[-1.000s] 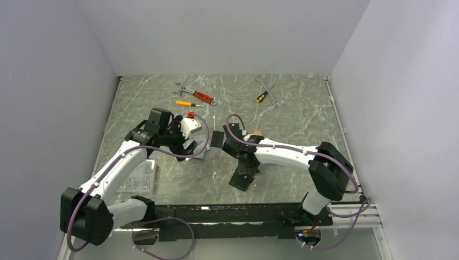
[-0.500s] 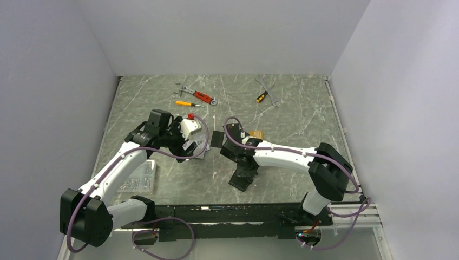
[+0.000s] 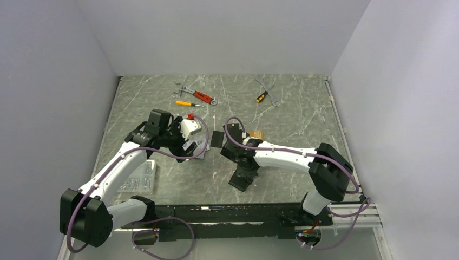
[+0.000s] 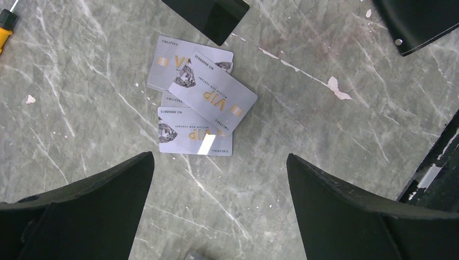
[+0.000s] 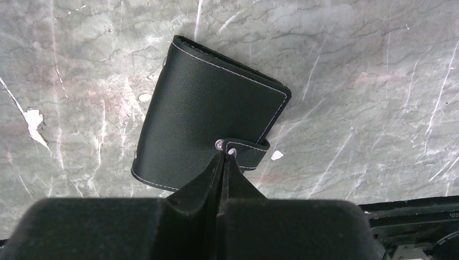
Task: Put the credit cards into the card holder
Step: Close the card holder at the center of the board.
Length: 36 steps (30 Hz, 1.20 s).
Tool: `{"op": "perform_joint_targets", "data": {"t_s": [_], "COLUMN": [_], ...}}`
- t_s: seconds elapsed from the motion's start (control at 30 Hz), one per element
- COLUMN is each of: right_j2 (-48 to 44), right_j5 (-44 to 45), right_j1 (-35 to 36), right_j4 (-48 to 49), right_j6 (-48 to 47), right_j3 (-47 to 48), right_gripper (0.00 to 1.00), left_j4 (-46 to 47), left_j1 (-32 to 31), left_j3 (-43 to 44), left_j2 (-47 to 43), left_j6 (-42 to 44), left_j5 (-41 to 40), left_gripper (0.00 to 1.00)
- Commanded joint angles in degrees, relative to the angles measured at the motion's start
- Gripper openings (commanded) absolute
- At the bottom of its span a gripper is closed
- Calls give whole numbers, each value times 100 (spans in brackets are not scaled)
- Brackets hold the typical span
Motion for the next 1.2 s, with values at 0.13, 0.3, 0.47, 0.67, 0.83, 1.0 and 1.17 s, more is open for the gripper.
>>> {"op": "perform_joint_targets", "data": {"t_s": [0.13,0.3,0.47,0.67,0.83,1.0,1.17], "right_j2": [-278,-124,-60,-120,-53,26,139], "right_j5": [343,213,81,31,-53,-4,-24], "right_j1": [10,14,36,65,125,140,146], "right_j4": [121,317,447,425,493,511,511], "right_j6": [250,219,227,268,271,229,145], "right_j3": [53,24,-122,-312,-382,-263,-148], "right_gripper": [0,0,0,0,0,0,0], "left_j4": [29,11,15,38,60,42,34], "left_j1": [17,15,19,17,14,11,13], "left_j3": [1,-10,-27,-52,-54,-61,-84], "left_j2": [-174,-174,-193,-199,-197,-216,-246], "left_j6": [106,130,154,167,145,168,180], "left_j5": [236,255,232,223,232,209,205], "left_gripper": [99,99,99,99,99,99,99]}}
